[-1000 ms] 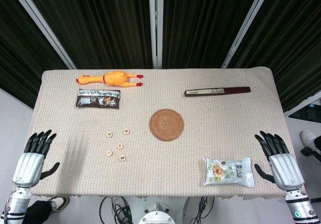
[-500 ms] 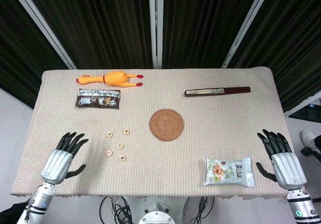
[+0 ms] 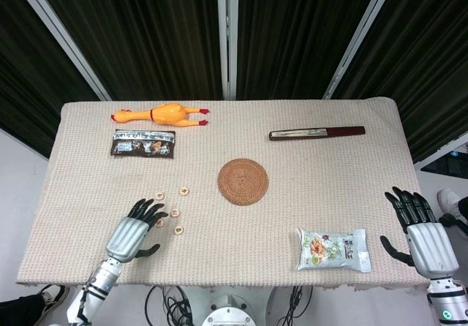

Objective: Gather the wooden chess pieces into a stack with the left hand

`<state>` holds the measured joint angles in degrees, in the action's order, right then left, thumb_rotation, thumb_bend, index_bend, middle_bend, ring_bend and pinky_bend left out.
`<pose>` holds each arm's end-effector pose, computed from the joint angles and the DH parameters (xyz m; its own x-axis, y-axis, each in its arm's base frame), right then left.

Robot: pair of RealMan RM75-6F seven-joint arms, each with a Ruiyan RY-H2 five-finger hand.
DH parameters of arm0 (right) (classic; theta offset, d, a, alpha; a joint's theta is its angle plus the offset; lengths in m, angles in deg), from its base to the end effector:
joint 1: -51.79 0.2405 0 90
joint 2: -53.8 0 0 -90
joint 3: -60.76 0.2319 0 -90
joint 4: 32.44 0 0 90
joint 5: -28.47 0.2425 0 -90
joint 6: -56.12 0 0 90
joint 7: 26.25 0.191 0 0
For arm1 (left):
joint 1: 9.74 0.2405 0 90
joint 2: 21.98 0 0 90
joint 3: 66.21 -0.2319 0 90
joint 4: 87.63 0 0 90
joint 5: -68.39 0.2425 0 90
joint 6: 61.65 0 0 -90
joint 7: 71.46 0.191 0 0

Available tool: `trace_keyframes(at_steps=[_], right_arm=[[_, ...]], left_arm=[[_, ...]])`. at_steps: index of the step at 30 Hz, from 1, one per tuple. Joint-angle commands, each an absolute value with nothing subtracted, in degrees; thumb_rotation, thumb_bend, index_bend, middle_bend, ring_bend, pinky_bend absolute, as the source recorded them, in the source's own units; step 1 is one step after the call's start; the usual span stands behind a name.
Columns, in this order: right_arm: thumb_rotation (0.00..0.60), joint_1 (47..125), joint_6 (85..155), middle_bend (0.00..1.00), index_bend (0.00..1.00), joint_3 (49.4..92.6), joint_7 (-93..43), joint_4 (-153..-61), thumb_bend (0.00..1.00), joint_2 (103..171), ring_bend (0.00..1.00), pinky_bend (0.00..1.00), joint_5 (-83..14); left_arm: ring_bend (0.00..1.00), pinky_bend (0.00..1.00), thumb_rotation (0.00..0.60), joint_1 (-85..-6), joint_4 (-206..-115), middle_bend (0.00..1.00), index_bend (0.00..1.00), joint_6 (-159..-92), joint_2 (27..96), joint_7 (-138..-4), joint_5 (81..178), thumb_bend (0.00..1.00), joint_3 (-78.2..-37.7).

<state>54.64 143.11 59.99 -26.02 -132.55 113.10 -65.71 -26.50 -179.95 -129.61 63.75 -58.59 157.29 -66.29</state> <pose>-0.2669 -0.2004 0.1154 0.3535 -0.0484 0.9342 -0.9309 -0.1167 0.3462 -0.1840 0.2398 -0.0564 0.3429 0.2845 0.8953 0.9088 -0.3417 -0.2395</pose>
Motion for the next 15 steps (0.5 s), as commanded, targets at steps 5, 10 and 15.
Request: trace_keyframes(at_steps=[5, 10, 15], right_arm=[[0.6, 54.3, 143.7, 0.0, 0.0, 59.9, -25.7, -132.4, 0.25, 113.0, 0.0, 0.0, -66.2], [0.6, 54.4, 143.5, 0.0, 0.0, 60.1, -25.7, -132.5, 0.25, 113.0, 0.0, 0.0, -65.9], [0.6, 54.4, 143.3, 0.0, 0.0, 60.0, -25.8, -132.6, 0.25, 113.0, 0.0, 0.0, -65.8]], left_arm=[[0.0, 0.0, 0.6, -27.1, -178.0, 0.11, 0.3, -129.3, 64.7, -57.3, 155.3, 0.27, -65.6], [0.0, 0.0, 0.6, -27.0, -176.2, 0.11, 0.33, -129.8, 66.4, -55.6, 153.3, 0.29, -65.0], [0.0, 0.0, 0.6, -27.6, -173.8, 0.11, 0.35, -129.5, 67.6, -57.6, 152.7, 0.3, -64.6]])
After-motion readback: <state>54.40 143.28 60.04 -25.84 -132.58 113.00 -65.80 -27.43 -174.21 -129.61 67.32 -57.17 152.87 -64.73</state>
